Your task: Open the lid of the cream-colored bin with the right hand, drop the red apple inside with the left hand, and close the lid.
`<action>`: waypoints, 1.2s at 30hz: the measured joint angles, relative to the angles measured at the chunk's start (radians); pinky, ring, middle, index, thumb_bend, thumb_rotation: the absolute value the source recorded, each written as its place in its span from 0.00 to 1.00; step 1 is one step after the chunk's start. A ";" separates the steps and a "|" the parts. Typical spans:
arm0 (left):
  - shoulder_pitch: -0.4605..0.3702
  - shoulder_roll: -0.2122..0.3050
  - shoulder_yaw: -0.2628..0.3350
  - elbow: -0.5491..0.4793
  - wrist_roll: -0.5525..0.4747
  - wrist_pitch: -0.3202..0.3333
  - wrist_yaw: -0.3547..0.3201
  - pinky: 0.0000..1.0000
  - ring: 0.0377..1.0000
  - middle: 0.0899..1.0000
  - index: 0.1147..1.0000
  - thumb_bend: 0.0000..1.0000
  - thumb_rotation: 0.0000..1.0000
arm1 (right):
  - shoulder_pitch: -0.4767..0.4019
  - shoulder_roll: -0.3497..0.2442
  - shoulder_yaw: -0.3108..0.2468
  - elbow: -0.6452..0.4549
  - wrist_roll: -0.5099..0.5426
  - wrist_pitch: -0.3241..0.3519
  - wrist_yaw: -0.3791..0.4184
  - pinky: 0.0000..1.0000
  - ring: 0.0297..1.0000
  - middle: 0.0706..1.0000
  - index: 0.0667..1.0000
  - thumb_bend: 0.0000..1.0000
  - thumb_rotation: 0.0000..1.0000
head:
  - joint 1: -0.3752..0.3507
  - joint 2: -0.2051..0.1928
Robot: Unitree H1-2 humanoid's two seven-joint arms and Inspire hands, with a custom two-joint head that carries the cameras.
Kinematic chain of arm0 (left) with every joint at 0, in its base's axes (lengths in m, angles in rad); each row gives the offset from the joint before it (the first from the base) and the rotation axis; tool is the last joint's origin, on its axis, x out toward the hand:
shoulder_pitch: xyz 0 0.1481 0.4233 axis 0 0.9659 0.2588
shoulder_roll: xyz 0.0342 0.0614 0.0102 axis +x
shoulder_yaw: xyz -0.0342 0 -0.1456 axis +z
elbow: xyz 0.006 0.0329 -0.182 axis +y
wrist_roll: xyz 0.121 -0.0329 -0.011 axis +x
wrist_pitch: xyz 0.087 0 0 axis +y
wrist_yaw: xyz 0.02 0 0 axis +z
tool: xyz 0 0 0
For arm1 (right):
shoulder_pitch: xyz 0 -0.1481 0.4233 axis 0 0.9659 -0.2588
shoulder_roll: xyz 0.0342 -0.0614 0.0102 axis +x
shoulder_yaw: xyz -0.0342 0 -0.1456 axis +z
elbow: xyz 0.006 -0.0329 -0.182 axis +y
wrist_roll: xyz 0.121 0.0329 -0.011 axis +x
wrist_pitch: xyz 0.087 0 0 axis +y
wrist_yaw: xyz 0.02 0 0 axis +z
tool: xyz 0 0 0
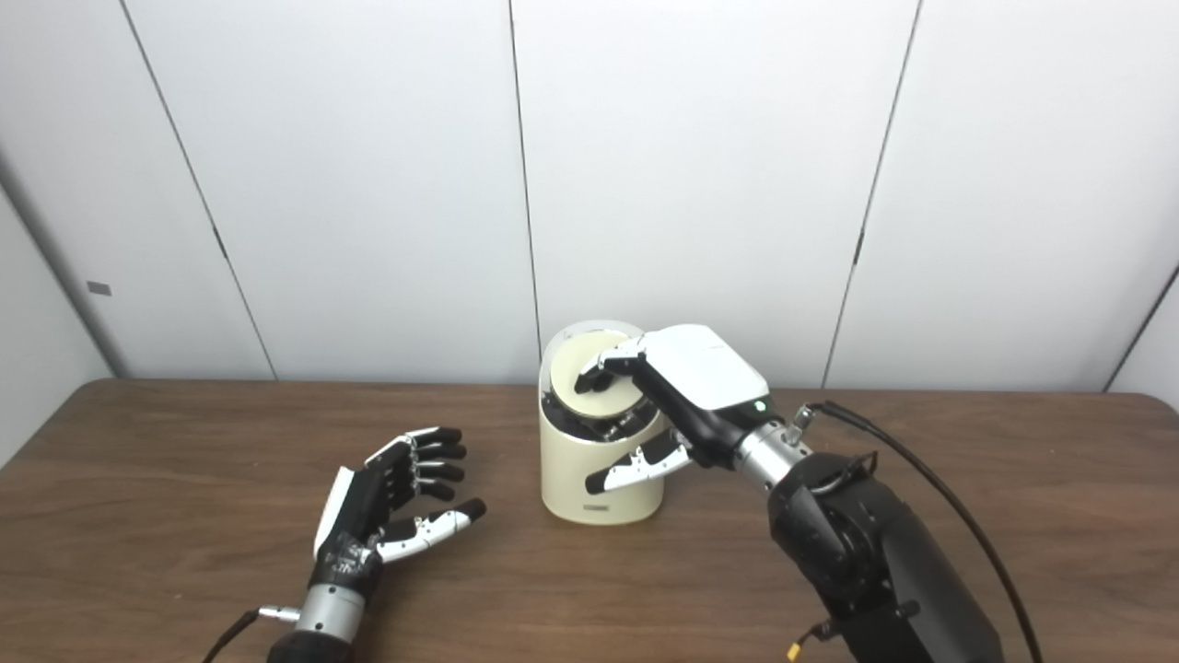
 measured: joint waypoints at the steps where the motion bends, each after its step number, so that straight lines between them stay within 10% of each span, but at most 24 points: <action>1: 0.000 0.000 0.000 0.000 0.003 0.002 0.000 0.57 0.62 0.67 0.68 0.69 0.00 | 0.000 0.000 0.000 -0.001 0.000 0.000 0.002 0.84 0.79 0.65 0.65 0.65 0.40 | 0.000 0.000; 18: 0.000 -0.001 0.001 -0.001 0.002 0.004 0.000 0.56 0.62 0.66 0.67 0.70 0.00 | 0.011 0.003 0.003 -0.026 -0.016 0.023 0.029 0.74 0.78 0.64 0.66 0.65 0.36 | 0.003 0.009; 36: 0.016 -0.001 0.004 -0.021 0.006 0.010 -0.001 0.56 0.62 0.66 0.67 0.69 0.00 | 0.008 0.004 0.030 -0.061 -0.077 0.096 0.088 0.86 0.83 0.67 0.70 0.68 0.43 | 0.003 0.015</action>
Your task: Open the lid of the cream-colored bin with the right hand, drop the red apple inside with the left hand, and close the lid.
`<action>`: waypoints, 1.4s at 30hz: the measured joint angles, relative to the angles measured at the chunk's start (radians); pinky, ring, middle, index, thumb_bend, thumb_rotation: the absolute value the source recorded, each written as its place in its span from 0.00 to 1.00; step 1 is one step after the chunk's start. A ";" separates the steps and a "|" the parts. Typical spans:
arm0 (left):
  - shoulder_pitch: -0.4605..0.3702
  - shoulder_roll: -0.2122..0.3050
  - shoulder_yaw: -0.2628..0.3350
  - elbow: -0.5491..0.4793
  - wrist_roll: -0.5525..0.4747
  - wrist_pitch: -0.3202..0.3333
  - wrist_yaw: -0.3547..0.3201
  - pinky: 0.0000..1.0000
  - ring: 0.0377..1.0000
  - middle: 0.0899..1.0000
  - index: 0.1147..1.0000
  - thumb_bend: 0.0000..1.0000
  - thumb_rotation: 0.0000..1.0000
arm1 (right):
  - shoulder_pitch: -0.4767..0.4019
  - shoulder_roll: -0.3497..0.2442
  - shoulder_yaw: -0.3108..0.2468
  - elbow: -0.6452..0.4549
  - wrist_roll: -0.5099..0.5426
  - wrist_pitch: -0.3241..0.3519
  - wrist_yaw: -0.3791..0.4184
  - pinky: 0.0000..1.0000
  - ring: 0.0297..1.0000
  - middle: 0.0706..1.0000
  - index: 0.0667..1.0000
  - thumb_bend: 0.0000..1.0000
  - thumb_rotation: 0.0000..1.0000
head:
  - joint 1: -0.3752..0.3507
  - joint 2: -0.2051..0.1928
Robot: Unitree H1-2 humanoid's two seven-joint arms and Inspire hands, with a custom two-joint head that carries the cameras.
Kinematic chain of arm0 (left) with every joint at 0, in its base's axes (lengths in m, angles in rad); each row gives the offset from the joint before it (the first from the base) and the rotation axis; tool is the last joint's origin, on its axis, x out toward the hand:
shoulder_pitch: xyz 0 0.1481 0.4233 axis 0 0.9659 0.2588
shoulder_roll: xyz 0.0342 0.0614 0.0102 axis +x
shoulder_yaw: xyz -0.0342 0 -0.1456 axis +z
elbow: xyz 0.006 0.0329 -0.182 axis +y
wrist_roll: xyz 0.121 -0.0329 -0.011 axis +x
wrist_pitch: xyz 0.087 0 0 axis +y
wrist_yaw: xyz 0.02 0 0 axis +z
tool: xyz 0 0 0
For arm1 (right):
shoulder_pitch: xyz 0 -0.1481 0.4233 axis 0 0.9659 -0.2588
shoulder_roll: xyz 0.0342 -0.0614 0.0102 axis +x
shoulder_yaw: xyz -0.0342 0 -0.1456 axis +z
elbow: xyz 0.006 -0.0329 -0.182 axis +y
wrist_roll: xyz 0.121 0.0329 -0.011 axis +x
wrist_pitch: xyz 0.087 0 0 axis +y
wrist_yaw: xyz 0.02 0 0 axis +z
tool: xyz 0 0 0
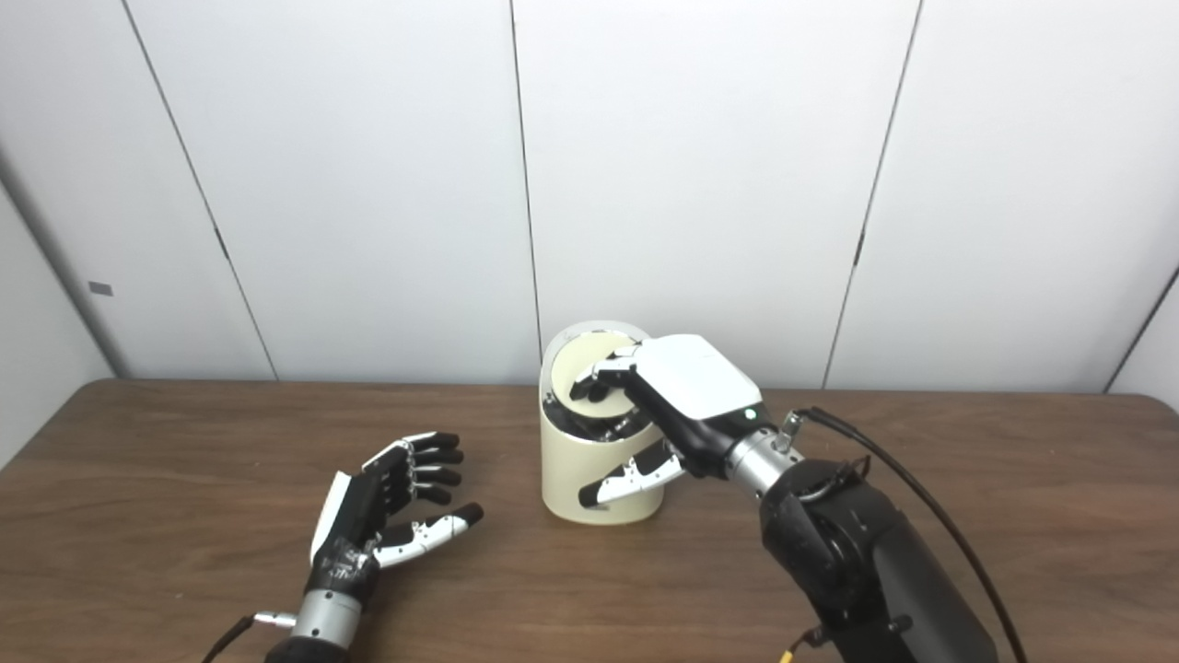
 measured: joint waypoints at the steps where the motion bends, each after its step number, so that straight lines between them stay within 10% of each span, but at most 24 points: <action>1: 0.001 0.000 0.000 -0.001 0.000 0.001 0.000 0.56 0.62 0.66 0.67 0.68 0.00 | -0.001 0.000 0.001 -0.001 -0.003 0.001 0.003 0.86 0.83 0.67 0.70 0.69 0.43 | 0.002 0.005; 23: 0.006 0.000 0.002 -0.008 -0.004 0.006 -0.003 0.57 0.61 0.66 0.67 0.70 0.00 | -0.001 -0.002 -0.005 -0.005 0.027 -0.002 0.007 0.82 0.80 0.65 0.67 0.65 0.41 | 0.006 0.006; 42: 0.005 0.000 0.001 -0.008 -0.001 0.006 -0.007 0.57 0.62 0.66 0.67 0.69 0.00 | 0.021 0.015 -0.129 0.001 0.072 -0.020 -0.119 0.65 0.77 0.74 0.74 0.63 0.35 | 0.002 0.003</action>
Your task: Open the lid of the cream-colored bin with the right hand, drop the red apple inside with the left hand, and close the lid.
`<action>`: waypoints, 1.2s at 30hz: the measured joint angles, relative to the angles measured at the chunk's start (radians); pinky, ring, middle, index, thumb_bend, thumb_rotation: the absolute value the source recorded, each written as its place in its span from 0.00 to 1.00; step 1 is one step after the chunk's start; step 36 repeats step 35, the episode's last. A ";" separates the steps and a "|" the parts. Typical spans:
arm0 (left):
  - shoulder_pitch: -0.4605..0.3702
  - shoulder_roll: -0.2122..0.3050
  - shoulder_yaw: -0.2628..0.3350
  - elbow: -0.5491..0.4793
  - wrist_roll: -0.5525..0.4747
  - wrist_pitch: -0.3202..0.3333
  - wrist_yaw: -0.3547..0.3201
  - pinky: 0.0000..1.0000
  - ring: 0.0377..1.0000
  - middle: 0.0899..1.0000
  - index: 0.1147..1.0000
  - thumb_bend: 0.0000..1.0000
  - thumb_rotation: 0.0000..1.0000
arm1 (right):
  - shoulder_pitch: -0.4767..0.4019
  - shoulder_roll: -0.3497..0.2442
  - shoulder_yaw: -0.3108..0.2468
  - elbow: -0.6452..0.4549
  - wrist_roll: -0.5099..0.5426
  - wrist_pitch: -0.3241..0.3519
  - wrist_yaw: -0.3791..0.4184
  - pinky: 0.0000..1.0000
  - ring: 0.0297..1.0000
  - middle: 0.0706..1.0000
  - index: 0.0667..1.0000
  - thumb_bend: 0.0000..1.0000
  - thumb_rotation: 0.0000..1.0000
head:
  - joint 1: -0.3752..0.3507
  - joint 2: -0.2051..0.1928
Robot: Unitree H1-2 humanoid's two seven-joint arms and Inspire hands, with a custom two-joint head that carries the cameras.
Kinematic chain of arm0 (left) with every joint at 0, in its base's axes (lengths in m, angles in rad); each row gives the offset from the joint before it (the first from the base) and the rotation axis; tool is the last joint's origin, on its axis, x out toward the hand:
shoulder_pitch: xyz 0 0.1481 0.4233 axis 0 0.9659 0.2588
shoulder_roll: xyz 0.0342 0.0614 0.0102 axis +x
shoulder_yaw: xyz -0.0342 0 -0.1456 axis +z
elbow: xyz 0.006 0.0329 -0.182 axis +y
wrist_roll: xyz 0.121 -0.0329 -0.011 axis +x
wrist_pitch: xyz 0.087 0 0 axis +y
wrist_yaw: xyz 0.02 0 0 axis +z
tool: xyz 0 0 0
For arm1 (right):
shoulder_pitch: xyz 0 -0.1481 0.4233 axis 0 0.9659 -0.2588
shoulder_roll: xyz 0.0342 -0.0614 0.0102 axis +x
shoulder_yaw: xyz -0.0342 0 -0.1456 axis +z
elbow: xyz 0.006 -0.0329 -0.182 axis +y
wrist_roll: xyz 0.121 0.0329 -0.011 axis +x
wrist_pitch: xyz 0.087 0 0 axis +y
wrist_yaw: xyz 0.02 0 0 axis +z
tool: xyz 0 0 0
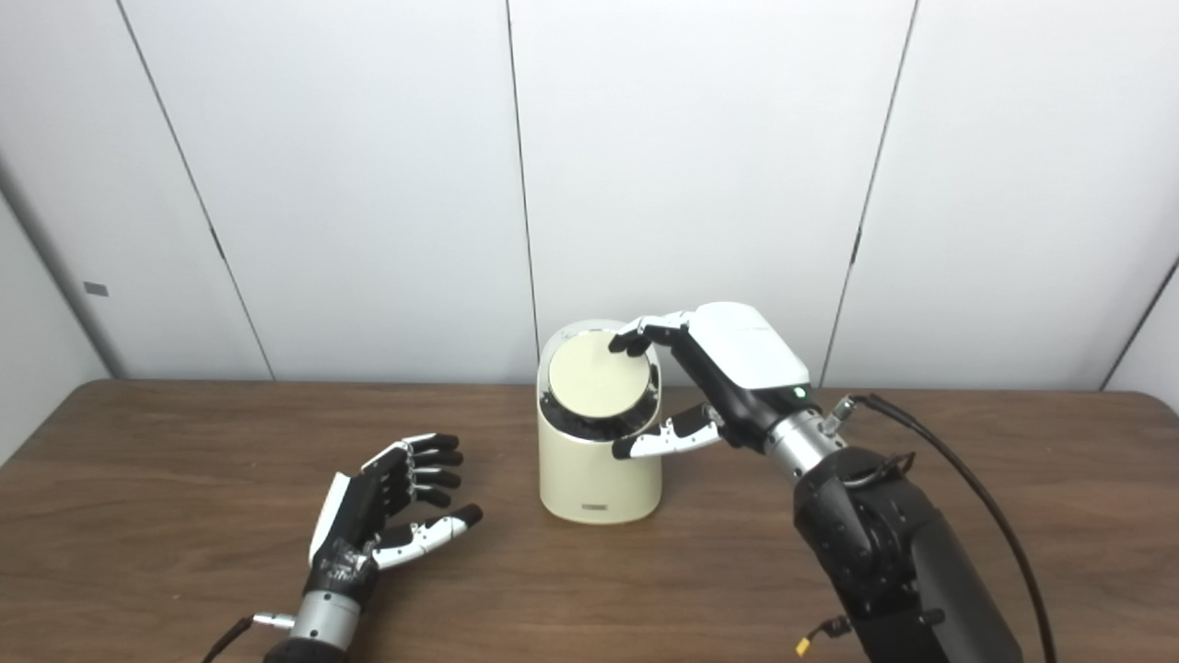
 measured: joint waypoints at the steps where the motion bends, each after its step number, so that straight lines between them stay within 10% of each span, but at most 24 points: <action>1: 0.000 0.000 0.000 0.000 0.000 0.000 0.000 0.57 0.62 0.66 0.67 0.69 0.00 | 0.004 0.002 -0.007 0.002 0.002 -0.003 -0.017 0.62 0.75 0.75 0.75 0.64 0.36 | 0.000 0.000; 16: 0.000 0.001 0.002 0.001 -0.003 -0.001 0.000 0.56 0.61 0.65 0.67 0.69 0.00 | 0.220 0.117 -0.243 0.170 0.307 -0.034 -0.267 0.63 0.75 0.80 0.79 0.66 0.26 | -0.017 -0.006; 36: 0.001 0.014 0.005 0.002 -0.026 -0.007 -0.009 0.55 0.61 0.65 0.67 0.68 0.00 | 0.326 0.150 -0.228 0.254 0.384 -0.123 -0.353 0.68 0.77 0.80 0.82 0.68 0.30 | -0.029 -0.018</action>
